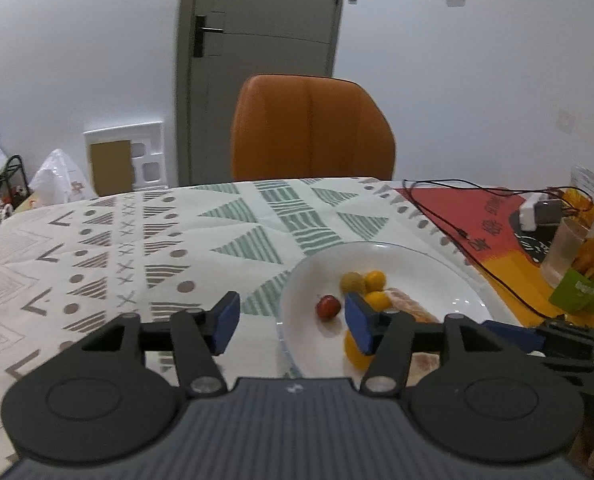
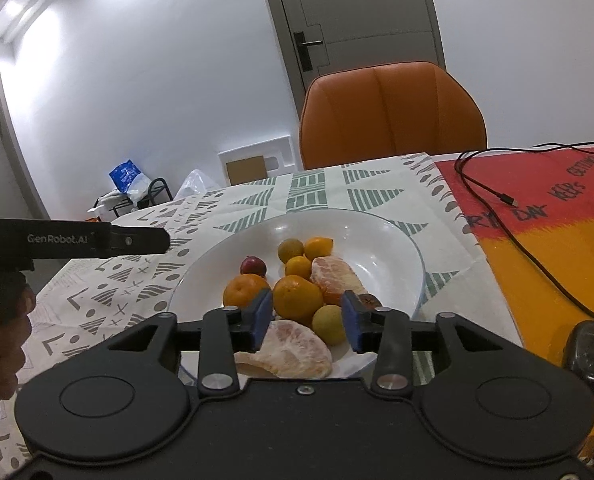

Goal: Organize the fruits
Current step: 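Lower both held fruits into the white plate and open both tools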

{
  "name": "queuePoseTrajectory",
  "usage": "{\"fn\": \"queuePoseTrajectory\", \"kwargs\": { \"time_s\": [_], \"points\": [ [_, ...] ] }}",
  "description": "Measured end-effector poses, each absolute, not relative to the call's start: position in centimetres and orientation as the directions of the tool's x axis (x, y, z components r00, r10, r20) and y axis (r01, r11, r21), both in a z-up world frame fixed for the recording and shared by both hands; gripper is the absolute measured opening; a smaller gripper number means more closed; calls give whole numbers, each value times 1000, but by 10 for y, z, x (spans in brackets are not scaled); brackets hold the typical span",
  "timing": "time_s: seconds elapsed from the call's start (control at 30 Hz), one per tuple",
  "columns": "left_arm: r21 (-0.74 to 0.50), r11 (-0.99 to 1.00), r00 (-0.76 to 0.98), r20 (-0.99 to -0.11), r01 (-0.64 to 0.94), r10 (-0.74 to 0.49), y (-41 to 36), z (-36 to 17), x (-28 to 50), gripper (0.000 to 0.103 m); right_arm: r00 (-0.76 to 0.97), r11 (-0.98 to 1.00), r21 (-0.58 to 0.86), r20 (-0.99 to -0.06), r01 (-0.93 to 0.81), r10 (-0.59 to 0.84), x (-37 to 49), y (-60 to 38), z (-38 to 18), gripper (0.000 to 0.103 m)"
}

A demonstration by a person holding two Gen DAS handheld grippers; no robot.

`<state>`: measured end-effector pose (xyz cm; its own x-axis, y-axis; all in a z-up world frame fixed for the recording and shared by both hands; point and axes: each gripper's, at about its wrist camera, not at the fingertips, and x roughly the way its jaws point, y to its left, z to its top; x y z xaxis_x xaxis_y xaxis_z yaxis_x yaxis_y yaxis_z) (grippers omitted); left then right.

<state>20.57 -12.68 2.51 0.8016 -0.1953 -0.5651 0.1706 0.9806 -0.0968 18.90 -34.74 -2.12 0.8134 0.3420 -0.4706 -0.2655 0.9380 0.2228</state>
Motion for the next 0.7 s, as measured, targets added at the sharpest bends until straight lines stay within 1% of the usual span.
{"fn": "queuePoseTrajectory", "kwargs": {
  "time_s": [0.1, 0.17, 0.23, 0.37, 0.57, 0.6, 0.63, 0.7],
  "points": [
    [-95, 984, 807, -563, 151, -178, -119, 26, 201, 64, 816, 937, 224, -464, -270, 346, 184, -345, -19, 44],
    [-92, 986, 809, -564, 142, -169, -115, 26, 197, 69, 817, 936, 224, -461, -271, 347, 180, -344, -18, 46],
    [-87, 987, 813, -560, 138, -163, -112, 26, 191, 76, 819, 937, 224, -459, -269, 345, 177, -343, -17, 51],
    [-80, 988, 820, -550, 133, -155, -108, 26, 182, 83, 819, 936, 228, -458, -269, 347, 170, -340, -14, 55],
    [-82, 992, 830, -544, 95, -125, -96, 26, 168, 89, 823, 932, 239, -444, -273, 355, 160, -337, -11, 72],
    [-80, 993, 833, -542, 83, -113, -94, 27, 166, 90, 824, 931, 240, -442, -274, 356, 158, -336, -10, 77],
    [-85, 993, 834, -541, 76, -110, -91, 27, 163, 90, 827, 932, 240, -437, -273, 355, 156, -336, -9, 85],
    [-104, 992, 834, -540, 69, -115, -85, 28, 159, 90, 835, 935, 234, -427, -267, 346, 152, -334, -7, 93]
  ]
}}
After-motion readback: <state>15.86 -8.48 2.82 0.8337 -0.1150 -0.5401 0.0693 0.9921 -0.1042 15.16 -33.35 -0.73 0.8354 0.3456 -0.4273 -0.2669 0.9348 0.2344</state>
